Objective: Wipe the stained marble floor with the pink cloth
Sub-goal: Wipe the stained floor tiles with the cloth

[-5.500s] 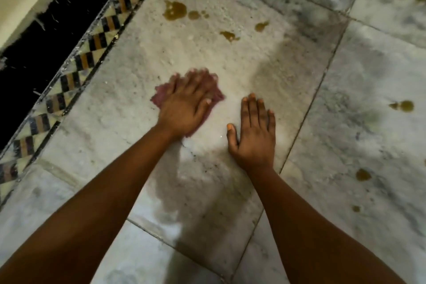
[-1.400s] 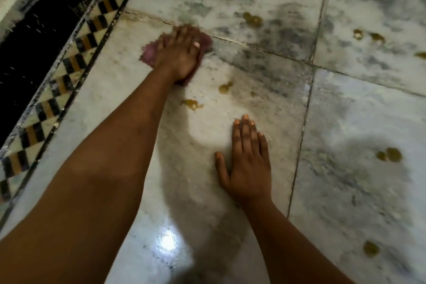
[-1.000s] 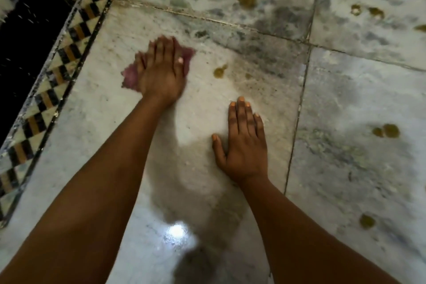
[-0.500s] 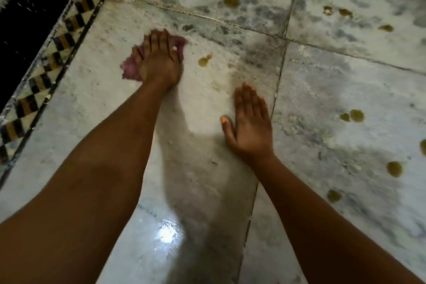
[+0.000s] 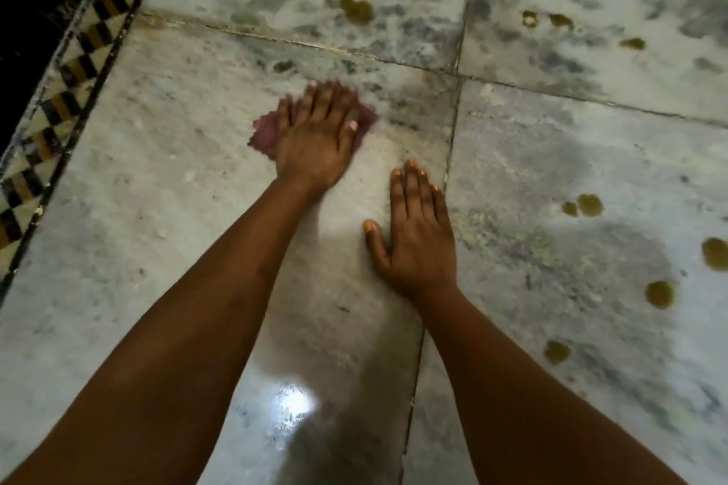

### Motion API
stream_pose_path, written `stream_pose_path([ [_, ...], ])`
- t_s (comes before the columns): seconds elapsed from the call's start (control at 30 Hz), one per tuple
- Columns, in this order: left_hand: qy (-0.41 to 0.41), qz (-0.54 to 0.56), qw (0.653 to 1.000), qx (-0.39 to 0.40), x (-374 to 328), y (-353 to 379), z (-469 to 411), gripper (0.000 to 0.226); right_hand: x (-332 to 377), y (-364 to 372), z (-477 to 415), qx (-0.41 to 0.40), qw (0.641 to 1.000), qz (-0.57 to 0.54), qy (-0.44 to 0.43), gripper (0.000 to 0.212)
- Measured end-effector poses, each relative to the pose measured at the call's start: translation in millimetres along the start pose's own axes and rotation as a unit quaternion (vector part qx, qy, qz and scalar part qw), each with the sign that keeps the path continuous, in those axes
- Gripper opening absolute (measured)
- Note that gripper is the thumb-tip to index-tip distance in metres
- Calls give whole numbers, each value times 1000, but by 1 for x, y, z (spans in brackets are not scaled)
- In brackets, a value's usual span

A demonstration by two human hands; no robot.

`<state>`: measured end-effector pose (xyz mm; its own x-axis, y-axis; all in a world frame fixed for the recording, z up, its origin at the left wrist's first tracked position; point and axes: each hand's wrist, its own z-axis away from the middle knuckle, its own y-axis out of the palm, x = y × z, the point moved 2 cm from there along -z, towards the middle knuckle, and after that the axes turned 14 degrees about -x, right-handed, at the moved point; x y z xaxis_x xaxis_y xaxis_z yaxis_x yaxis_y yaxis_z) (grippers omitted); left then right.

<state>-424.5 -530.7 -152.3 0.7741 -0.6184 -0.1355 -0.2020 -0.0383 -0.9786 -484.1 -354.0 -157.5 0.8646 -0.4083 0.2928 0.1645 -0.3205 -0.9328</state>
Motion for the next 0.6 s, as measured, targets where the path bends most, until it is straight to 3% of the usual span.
stream_pose_path([
  [0.1, -88, 10, 996, 12, -4, 5, -41, 52, 1, -1, 0, 6, 1000, -8, 4, 76],
  [0.17, -86, 28, 996, 26, -18, 10, -64, 52, 1, -1, 1, 8, 1000, -13, 8, 76],
  [0.3, 119, 28, 991, 61, -53, 15, -50, 54, 0, 1, 2, 6, 1000, -25, 11, 75],
  [0.37, 232, 41, 970, 56, -41, 10, -26, 57, -1, 0, 1, 5, 1000, -28, 9, 75],
  [0.43, 295, 47, 953, 49, -9, 4, -14, 56, 0, 0, 1, 5, 1000, -30, 6, 75],
  [0.5, 274, 39, 960, 42, 15, 3, -22, 55, -1, 0, 2, 4, 1000, -30, 6, 75],
  [0.6, 149, 37, 987, 52, 2, 8, -56, 52, -1, 1, 2, 2, 1000, -27, 9, 74],
])
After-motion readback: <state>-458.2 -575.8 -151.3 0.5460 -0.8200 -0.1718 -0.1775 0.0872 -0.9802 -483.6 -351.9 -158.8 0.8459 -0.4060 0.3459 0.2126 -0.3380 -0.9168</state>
